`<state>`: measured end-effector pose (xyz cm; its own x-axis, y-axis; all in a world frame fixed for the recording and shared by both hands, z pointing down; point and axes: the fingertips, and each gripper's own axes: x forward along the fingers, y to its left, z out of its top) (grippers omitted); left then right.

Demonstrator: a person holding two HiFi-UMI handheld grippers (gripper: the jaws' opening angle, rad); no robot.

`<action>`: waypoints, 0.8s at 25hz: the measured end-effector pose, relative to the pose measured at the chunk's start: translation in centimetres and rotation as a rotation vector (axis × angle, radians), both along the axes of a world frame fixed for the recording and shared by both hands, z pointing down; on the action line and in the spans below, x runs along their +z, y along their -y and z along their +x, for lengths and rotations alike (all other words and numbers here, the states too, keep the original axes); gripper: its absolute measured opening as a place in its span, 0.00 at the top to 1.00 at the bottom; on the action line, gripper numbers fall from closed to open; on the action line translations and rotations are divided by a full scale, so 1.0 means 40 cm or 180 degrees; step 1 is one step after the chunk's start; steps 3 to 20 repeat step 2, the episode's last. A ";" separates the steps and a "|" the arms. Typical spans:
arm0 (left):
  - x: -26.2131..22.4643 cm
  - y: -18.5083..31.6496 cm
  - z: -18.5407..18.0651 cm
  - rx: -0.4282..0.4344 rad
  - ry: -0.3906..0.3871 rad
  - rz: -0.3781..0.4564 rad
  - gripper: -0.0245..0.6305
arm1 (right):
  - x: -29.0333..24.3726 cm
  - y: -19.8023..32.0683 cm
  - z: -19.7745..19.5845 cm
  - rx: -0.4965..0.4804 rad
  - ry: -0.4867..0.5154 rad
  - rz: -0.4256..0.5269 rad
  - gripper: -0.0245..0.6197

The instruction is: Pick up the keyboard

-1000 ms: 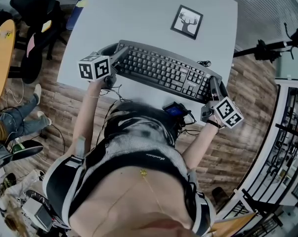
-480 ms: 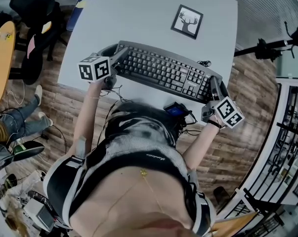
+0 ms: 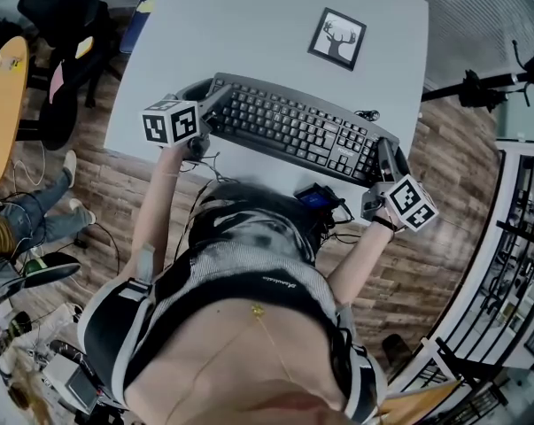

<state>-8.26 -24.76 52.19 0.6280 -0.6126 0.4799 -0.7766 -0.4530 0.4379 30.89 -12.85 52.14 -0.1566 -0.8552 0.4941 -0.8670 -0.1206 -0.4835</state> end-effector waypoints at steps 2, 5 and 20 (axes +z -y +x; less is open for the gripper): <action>-0.001 0.000 0.000 0.0002 0.0000 0.0001 0.67 | -0.001 0.000 0.000 0.0000 0.0000 0.0000 0.64; -0.001 0.000 0.000 0.0002 0.0000 0.0001 0.67 | -0.001 0.000 0.000 0.0000 0.0000 0.0000 0.64; -0.001 0.000 0.000 0.0002 0.0000 0.0001 0.67 | -0.001 0.000 0.000 0.0000 0.0000 0.0000 0.64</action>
